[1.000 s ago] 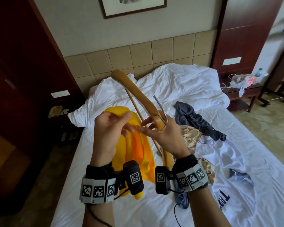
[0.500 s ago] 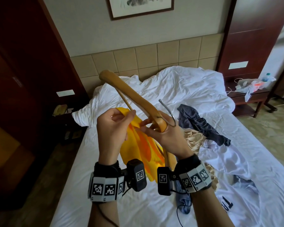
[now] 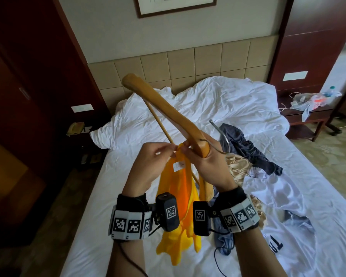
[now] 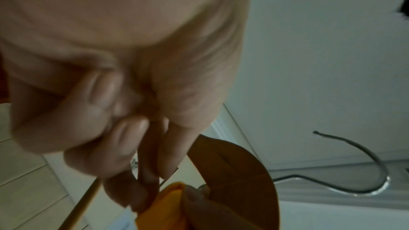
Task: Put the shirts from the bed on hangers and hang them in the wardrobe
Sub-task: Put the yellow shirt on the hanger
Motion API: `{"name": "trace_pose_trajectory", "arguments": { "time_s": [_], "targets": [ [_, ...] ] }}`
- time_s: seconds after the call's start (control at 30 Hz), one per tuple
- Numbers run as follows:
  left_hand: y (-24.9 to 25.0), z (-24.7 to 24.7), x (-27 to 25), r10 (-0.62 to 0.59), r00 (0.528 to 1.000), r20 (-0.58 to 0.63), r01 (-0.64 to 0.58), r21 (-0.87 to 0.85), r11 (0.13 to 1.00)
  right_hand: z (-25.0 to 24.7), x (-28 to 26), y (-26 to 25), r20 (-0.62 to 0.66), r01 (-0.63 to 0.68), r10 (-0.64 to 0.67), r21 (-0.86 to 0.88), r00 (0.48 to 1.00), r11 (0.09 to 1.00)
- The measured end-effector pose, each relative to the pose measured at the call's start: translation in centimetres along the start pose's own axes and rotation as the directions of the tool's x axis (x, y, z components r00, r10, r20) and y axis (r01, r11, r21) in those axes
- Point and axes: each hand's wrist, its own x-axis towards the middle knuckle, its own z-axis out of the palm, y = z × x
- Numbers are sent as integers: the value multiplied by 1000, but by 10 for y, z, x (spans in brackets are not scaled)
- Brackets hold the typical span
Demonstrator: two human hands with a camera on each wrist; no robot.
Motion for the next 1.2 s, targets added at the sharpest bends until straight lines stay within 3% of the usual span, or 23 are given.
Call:
{"name": "trace_pose_trajectory", "arguments": {
  "time_s": [0.13,0.37,0.5,0.63,0.93,1.2],
  "targets": [
    [-1,3,-2,41,991,131,-46,35,998,-3,-2,-4,25,-7,7,8,1000,1000],
    [-6,-7,-5,31,979,199,-44,62,997,-7,-5,-8,-2,-6,6,30,1000,1000],
    [-6,-4,-11,-7,951,311,-41,148,988,-8,-6,-11,-43,-6,8,37,999,999],
    [-8,2,-12,72,960,271,-124,179,976,-8,-8,-11,-84,1,1,26,996,1000],
    [-18,17,-14,90,989,121,-117,242,963,-8,-13,-15,-58,-7,5,-22,998,1000],
    [-21,-1,-18,136,988,76,-149,205,967,-8,-14,-11,-77,14,-19,-60,997,998]
  ]
}}
